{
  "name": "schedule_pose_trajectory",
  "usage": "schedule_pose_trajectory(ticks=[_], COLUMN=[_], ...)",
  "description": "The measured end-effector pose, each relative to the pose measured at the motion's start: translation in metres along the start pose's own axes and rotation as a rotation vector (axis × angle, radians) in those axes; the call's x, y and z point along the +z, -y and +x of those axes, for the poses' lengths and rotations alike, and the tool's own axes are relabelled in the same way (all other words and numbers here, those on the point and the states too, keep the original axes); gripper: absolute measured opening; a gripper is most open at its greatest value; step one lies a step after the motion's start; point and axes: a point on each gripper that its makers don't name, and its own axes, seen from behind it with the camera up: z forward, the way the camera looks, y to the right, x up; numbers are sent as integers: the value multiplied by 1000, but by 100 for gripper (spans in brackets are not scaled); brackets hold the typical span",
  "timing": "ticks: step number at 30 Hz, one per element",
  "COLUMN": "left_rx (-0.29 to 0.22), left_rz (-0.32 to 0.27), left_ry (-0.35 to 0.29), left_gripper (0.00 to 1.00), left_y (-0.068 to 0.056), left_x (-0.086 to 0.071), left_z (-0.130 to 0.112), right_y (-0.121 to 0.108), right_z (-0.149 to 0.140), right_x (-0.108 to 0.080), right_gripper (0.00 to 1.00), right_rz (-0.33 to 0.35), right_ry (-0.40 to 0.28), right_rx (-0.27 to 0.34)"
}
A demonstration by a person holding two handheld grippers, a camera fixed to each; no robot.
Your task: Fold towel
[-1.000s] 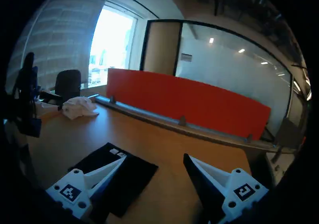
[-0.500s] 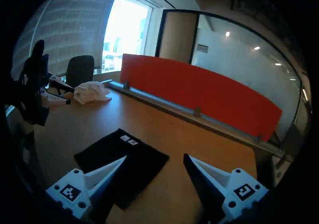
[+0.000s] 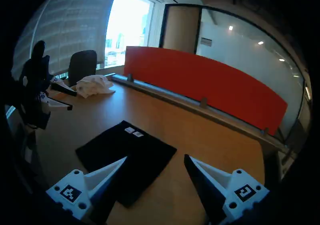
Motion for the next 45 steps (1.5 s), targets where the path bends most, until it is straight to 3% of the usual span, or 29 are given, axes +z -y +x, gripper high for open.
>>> schedule_pose_trajectory(ticks=[21,35,45], left_rx=[8,30,25], left_rz=[-28,-72,-88], left_ry=[64,141,212], left_gripper=[97,97,96], left_y=[-23,-40,-44], left_x=[22,35,43], left_z=[-49,-84,-116], right_y=[18,32,42], right_z=[-52,-92,-116], right_x=[22,33,38], right_gripper=[100,100,100], right_rz=[32,66,90], right_ry=[62,128,171], right_rx=[-12,-20,-8])
